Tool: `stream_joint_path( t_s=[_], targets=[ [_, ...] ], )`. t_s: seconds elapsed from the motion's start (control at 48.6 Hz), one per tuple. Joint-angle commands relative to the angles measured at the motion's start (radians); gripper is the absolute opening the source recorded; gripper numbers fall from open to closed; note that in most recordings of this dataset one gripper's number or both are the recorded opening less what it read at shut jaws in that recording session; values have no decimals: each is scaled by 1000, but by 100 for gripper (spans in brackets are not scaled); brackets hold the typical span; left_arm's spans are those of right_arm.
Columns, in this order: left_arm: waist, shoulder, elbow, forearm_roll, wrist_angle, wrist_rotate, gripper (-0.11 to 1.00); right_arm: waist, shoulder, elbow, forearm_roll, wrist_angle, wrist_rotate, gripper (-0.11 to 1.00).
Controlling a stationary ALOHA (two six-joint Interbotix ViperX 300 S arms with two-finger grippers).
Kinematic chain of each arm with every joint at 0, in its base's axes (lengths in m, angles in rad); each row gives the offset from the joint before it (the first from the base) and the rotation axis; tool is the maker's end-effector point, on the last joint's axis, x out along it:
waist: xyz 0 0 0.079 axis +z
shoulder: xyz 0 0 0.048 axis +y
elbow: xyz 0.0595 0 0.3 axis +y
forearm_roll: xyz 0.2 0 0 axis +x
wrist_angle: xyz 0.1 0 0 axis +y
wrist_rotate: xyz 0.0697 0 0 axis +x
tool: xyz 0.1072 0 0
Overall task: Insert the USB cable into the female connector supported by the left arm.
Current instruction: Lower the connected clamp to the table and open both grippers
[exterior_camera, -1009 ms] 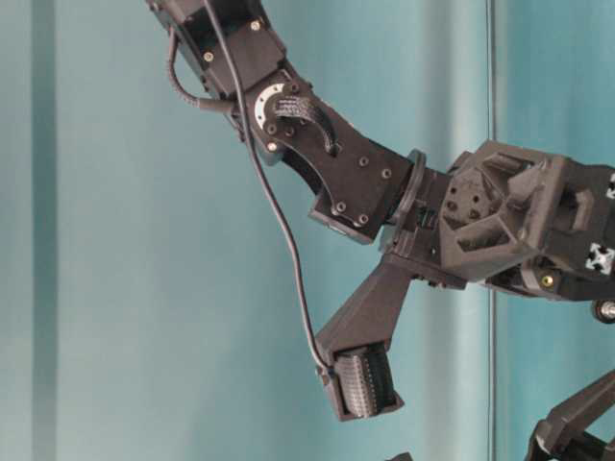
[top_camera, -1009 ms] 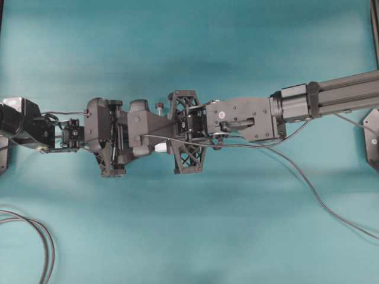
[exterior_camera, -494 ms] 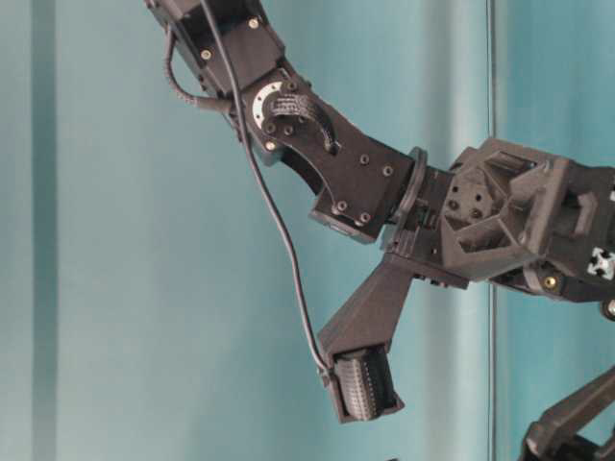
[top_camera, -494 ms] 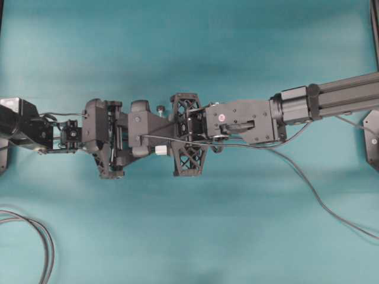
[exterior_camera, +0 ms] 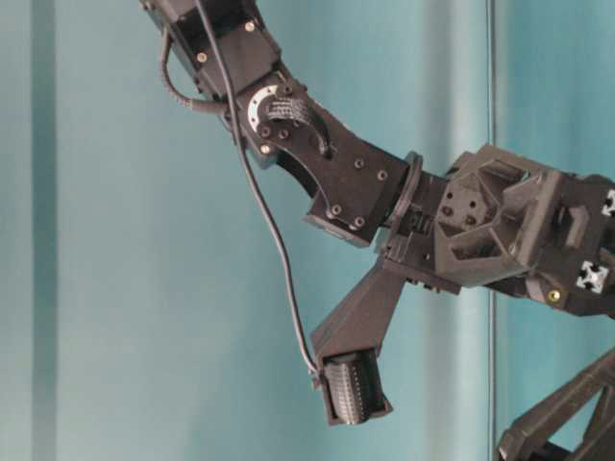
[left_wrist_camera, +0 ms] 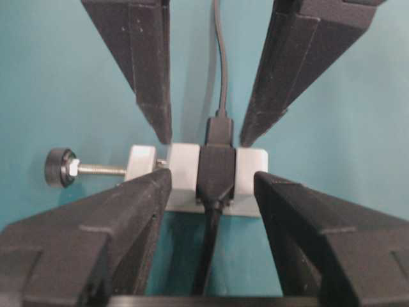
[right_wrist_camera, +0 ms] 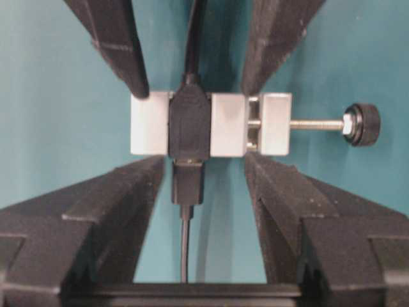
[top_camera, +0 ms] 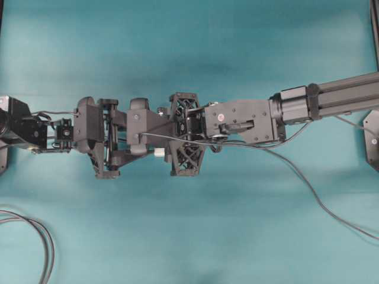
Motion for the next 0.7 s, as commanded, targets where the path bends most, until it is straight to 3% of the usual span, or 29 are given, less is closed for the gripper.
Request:
stream_joint_path(
  t_s=[0.0, 0.371, 0.679],
  targets=[
    [-8, -58, 8, 3, 46, 2, 65, 2, -78, -5, -3, 20, 12, 59],
    [-8, -299, 126, 0, 179, -2, 65, 6, -302, 222, -2, -14, 43, 59],
    [-11, -523, 135, 0, 325, -9, 65, 8, -495, 399, 8, -78, 49, 59]
  ],
)
